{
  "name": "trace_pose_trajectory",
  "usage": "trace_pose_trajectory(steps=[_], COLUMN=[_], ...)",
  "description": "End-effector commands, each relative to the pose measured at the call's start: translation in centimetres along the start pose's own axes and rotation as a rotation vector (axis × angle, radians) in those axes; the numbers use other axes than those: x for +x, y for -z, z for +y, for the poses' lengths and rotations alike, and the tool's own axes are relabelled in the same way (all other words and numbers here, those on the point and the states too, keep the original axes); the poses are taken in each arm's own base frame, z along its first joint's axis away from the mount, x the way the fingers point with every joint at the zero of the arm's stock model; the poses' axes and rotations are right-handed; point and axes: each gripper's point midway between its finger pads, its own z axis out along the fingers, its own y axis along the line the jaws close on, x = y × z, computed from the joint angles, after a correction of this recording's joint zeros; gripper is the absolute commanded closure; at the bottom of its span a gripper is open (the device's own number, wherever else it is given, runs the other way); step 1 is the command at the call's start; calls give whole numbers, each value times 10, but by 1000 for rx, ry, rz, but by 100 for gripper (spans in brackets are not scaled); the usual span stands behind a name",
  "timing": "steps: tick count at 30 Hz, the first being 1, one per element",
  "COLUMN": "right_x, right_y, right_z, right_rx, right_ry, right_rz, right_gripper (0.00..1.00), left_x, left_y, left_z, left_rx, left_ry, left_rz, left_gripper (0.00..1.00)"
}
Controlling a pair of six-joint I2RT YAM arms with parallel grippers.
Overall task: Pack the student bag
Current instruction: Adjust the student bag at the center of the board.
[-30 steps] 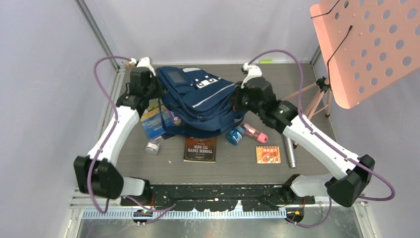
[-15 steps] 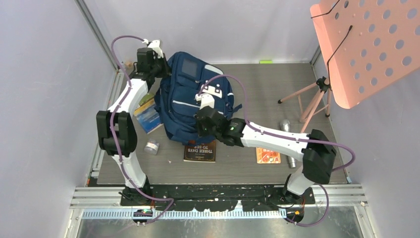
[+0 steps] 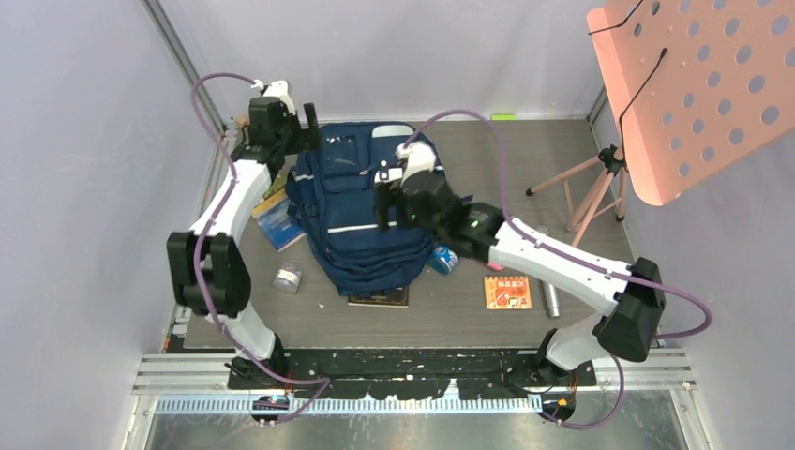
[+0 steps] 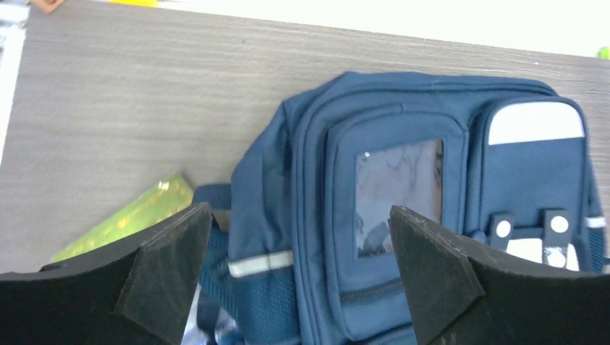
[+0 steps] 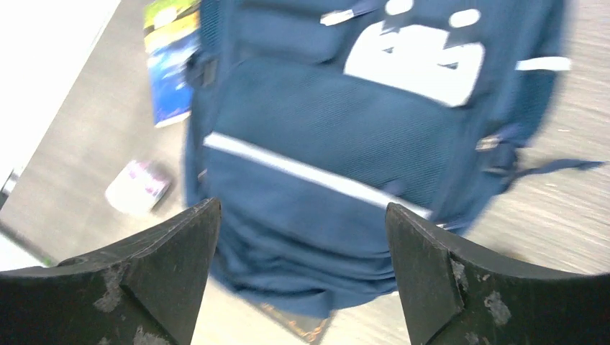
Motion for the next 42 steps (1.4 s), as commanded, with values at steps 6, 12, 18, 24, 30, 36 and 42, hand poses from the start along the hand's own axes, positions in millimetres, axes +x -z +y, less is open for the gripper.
trace_pose_trajectory(steps=[6, 12, 18, 24, 30, 36, 42], right_x=[-12, 4, 19, 42, 60, 69, 53], right_y=[-4, -27, -47, -69, -85, -95, -90], right_z=[-111, -145, -124, -113, -116, -107, -98], right_rx=[155, 156, 19, -37, -27, -69, -104], right_ry=[-129, -181, -230, -290, -301, -335, -356], right_rz=[44, 115, 180, 256, 310, 345, 317], right_gripper=[9, 10, 14, 21, 25, 48, 94], left_x=[61, 145, 191, 203, 196, 197, 188], left_y=[118, 156, 170, 162, 152, 135, 110], left_z=[-21, -30, -35, -42, -50, -53, -68], left_rx=[100, 164, 202, 243, 290, 315, 411], left_ry=[249, 400, 477, 518, 533, 527, 524], left_rz=[45, 178, 236, 269, 253, 268, 276], left_gripper=[2, 2, 2, 4, 18, 23, 56])
